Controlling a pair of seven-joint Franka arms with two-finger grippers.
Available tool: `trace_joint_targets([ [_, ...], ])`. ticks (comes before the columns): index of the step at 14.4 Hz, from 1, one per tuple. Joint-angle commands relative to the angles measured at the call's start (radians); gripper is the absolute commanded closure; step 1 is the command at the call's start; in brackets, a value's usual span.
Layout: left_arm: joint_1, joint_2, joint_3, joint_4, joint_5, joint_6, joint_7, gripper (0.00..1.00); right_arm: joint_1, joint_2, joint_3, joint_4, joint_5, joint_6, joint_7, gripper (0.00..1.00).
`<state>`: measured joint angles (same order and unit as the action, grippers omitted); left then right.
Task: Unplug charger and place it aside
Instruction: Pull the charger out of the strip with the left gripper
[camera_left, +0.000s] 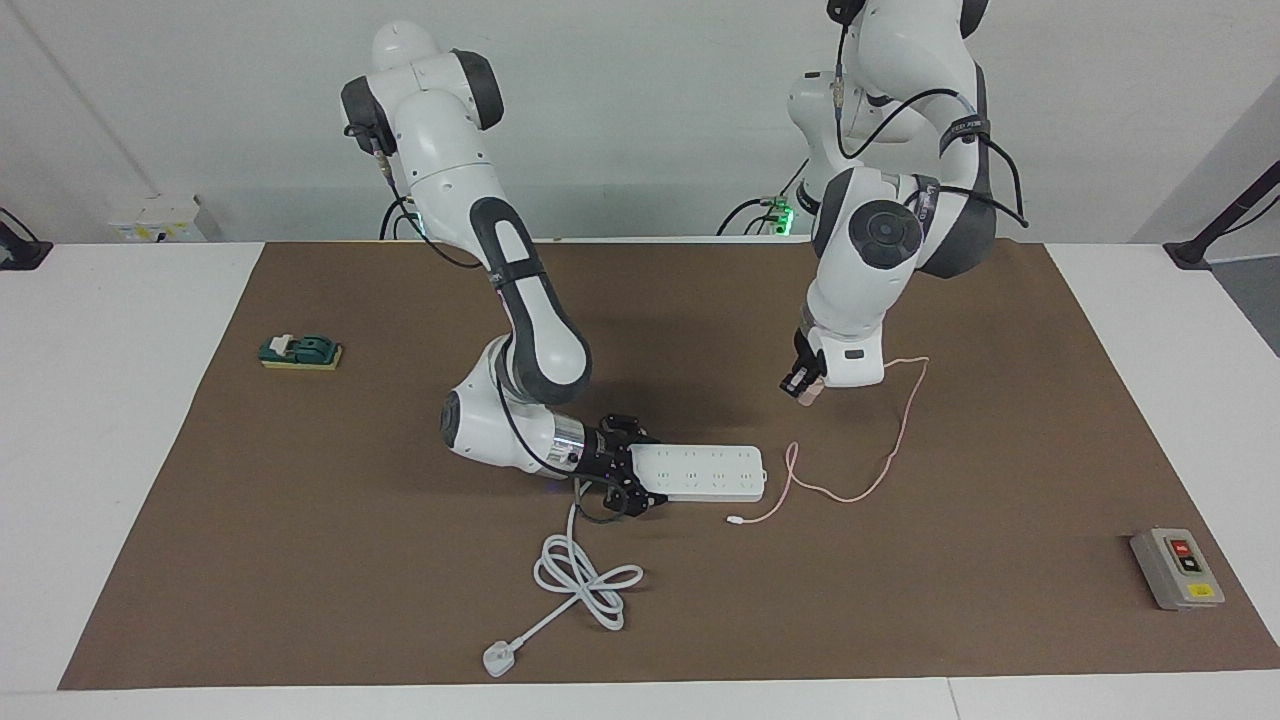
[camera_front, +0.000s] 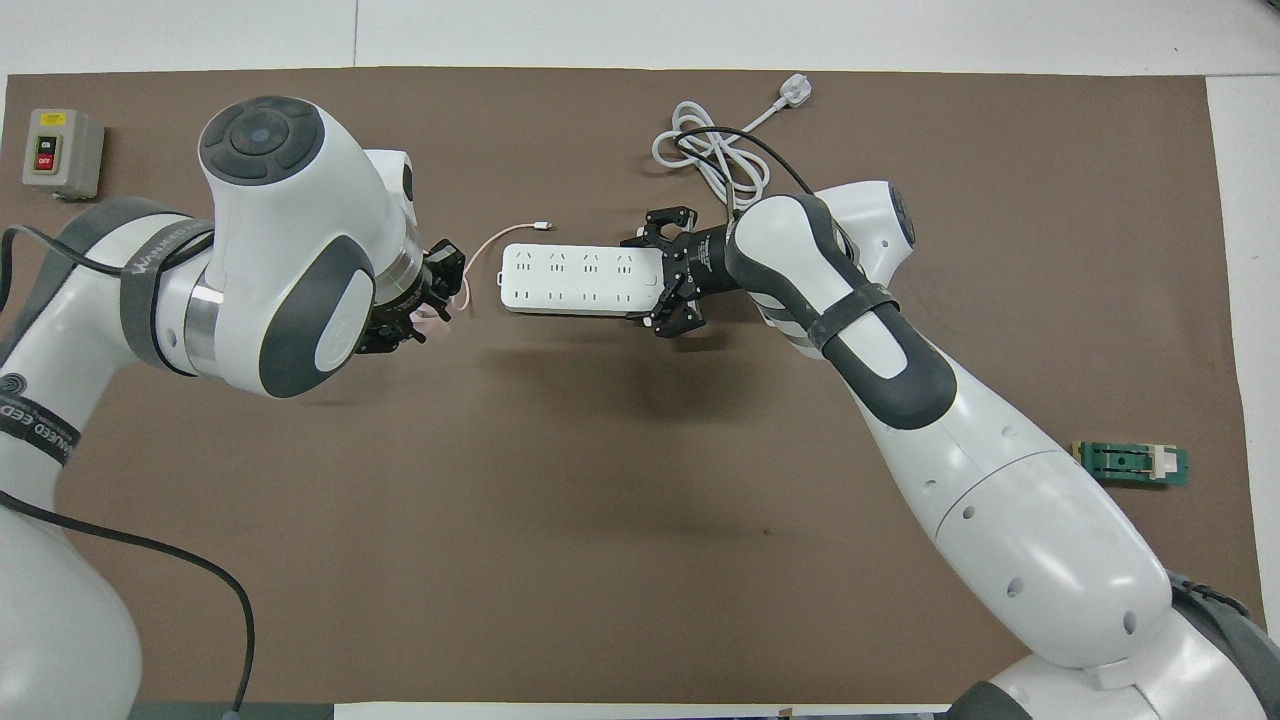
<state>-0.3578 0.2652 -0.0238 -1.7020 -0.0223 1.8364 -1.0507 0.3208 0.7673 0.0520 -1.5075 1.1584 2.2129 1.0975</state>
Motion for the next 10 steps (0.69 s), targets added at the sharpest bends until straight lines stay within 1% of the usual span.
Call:
trace_joint_targets([
  [1,0.033,-0.063,-0.002,-0.096,-0.008,0.013,0.179,1.0,-0.006,-0.023,-0.001,0.006,0.021,0.03,0.019,0.0],
  [3,0.065,-0.083,-0.002,-0.146,-0.008,0.055,0.295,1.0,-0.009,-0.04,-0.003,0.001,0.015,0.012,0.039,0.0],
  [5,0.085,-0.09,-0.002,-0.172,-0.008,0.102,0.377,1.0,-0.011,-0.078,-0.009,-0.025,0.014,-0.015,0.048,0.0],
  [9,0.155,-0.107,-0.004,-0.177,-0.016,0.098,0.633,1.0,-0.016,-0.157,-0.017,-0.077,0.0,-0.028,0.07,0.0],
  [10,0.175,-0.121,-0.004,-0.189,-0.051,0.104,0.68,1.0,-0.02,-0.176,-0.017,-0.088,-0.014,-0.033,0.076,0.0],
])
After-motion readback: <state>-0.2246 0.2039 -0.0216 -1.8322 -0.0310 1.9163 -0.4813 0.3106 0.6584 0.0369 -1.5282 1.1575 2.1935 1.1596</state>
